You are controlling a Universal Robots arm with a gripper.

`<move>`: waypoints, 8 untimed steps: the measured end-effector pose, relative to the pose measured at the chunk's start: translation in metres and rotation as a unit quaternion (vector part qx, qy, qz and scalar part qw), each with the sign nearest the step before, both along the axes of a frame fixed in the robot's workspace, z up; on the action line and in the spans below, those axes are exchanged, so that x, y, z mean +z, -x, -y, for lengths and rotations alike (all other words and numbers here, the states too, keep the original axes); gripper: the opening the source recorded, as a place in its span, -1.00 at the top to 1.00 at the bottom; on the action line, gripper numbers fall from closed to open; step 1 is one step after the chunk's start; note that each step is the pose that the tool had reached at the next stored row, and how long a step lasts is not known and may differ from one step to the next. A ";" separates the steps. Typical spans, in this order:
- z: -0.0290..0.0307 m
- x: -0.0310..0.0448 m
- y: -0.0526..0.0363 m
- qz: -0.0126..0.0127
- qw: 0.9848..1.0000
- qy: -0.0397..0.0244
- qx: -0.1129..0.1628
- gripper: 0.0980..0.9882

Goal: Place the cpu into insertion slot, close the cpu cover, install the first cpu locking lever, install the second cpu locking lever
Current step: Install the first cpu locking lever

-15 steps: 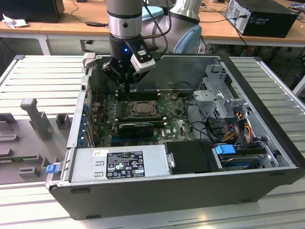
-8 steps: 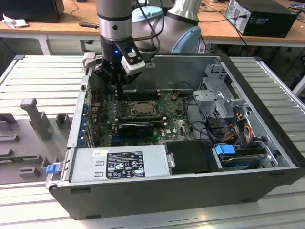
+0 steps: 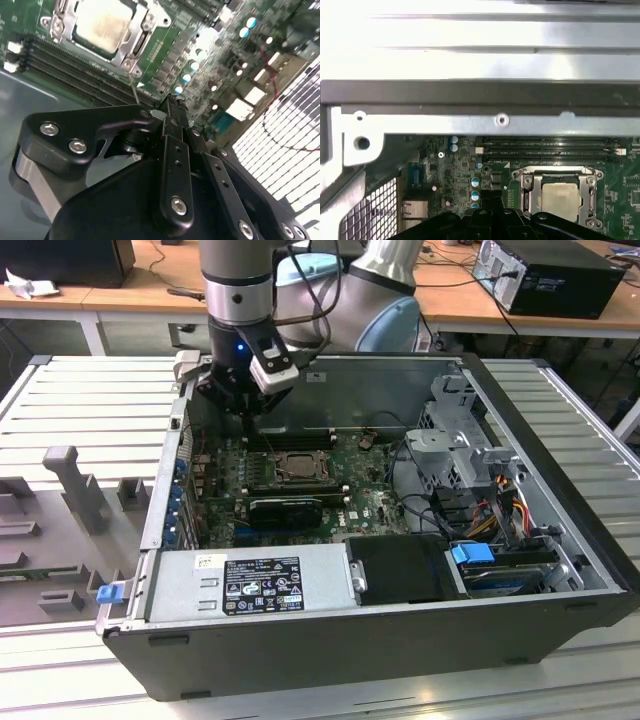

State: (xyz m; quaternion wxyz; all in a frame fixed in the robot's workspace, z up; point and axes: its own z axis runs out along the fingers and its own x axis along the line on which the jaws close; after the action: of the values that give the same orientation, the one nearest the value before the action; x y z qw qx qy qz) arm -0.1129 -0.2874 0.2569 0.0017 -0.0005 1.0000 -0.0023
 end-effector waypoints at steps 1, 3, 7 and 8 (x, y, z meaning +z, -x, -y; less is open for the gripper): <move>-0.0026 -0.0002 -0.0010 0.000 1.000 0.000 0.000 0.98; -0.0045 -0.0004 -0.0052 0.000 1.000 0.000 0.000 0.98; -0.0051 -0.0004 -0.0216 0.000 1.000 0.000 0.000 0.98; -0.0051 -0.0005 -0.0262 0.000 1.000 0.000 0.000 0.98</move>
State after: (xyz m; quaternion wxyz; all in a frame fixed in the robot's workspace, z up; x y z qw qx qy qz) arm -0.0867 -0.2823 0.2564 0.0017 -0.0005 1.0000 -0.0024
